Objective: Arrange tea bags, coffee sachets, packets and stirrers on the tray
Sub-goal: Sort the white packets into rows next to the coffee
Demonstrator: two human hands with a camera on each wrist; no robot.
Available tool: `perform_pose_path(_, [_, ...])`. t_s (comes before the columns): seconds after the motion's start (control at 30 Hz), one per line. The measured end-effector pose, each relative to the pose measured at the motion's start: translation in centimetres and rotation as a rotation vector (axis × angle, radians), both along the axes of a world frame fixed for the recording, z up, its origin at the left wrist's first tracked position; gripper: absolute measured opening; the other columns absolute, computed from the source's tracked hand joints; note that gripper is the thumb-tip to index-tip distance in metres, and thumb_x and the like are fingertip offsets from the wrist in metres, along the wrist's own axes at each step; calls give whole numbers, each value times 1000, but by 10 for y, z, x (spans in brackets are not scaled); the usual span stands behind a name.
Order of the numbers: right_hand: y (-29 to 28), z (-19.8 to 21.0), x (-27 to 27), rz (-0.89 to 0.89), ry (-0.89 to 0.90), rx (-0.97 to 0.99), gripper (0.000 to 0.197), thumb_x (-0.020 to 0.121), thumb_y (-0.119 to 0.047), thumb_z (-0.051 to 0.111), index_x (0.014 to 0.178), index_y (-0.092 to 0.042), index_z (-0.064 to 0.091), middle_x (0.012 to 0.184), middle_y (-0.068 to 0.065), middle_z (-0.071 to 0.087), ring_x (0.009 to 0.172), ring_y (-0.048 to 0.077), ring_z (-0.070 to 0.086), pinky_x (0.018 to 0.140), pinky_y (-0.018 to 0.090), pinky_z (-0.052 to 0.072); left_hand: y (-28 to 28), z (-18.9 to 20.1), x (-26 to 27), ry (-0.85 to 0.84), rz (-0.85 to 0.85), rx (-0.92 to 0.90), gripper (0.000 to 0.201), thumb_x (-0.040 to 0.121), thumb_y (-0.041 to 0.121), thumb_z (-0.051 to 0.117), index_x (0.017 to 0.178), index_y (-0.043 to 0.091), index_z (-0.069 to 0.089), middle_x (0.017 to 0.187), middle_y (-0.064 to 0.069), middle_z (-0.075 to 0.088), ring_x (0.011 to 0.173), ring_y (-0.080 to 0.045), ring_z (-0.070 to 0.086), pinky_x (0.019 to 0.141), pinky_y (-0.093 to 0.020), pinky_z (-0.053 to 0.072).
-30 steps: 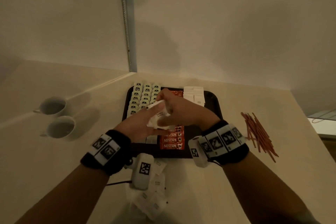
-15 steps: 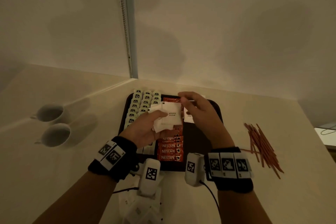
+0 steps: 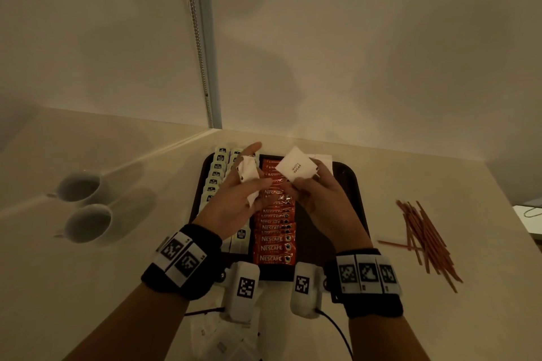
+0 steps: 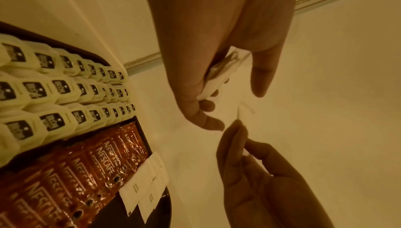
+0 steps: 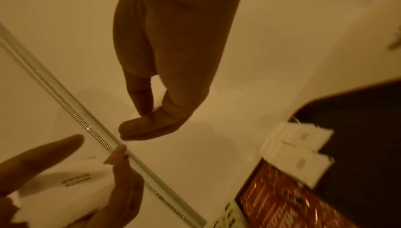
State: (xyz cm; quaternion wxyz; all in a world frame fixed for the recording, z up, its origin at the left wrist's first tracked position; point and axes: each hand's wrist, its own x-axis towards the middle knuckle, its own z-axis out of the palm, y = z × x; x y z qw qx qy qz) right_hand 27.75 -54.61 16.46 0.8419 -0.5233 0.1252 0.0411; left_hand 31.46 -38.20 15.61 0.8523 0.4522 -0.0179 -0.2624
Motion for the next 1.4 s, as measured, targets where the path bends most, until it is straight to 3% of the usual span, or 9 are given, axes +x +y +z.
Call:
perform_pose_path(0.1, [6,-4,-1,57,21,-42,27,89,5,50,110,-11,56,103,9,65,85,15,67,73,26,57,-4,2,0,-60,11,68,41,90,-3,52,116,28,58,97,5,67,90,-14,66,69,-27,56])
perform_pose_path(0.2, [8,-12,-1,95,33,-194,26,83,-3,61,108,-11,56,99,13,68,91,25,66,76,30,56,-6,3,3,-173,68,223,38,89,-4,56,110,27,60,107,5,65,97,-16,67,66,-26,56])
perform_pose_path(0.3, [8,-18,0,87,30,-243,30,83,-11,65,111,-10,56,103,13,68,93,26,68,80,34,56,-5,3,7,-293,144,380,35,84,-2,64,109,23,63,104,1,61,89,-14,65,55,-23,52])
perform_pose_path(0.4, [8,-23,0,67,34,-225,16,90,-15,57,104,-8,61,95,6,69,83,17,67,74,27,56,-5,5,11,-349,166,475,34,82,0,67,112,15,63,95,7,62,74,-4,64,52,-23,52])
perform_pose_path(0.63, [7,-35,1,32,65,-83,15,89,-5,55,100,-9,64,94,2,70,87,15,68,75,26,55,-6,2,12,-325,169,507,36,81,-4,67,112,12,60,97,9,60,77,-6,65,51,-19,51])
perform_pose_path(0.87, [-37,-67,10,-127,140,-273,13,89,-4,56,98,-11,62,104,5,67,100,21,65,78,27,54,4,-2,13,-34,109,329,28,89,20,61,116,30,57,91,-3,67,72,-22,66,41,-23,46])
perform_pose_path(1.0, [-93,-111,28,-285,315,-716,21,91,-8,57,111,-8,59,110,7,64,99,19,61,86,32,53,18,-6,14,110,124,245,34,80,35,61,112,24,62,92,-5,66,77,-27,68,41,-22,46])
perform_pose_path(1.1, [-120,-137,39,-266,441,-979,22,90,-12,59,112,-9,61,114,10,63,105,26,59,95,43,49,26,-10,16,163,130,224,24,89,32,55,109,20,62,96,-8,66,86,-29,67,46,-23,51])
perform_pose_path(1.4, [-134,-160,59,-149,513,-1166,25,88,-15,61,112,-8,63,117,11,63,108,27,57,93,36,45,34,-17,21,302,87,56,34,96,17,36,122,16,58,112,-18,62,82,-30,69,57,-30,59])
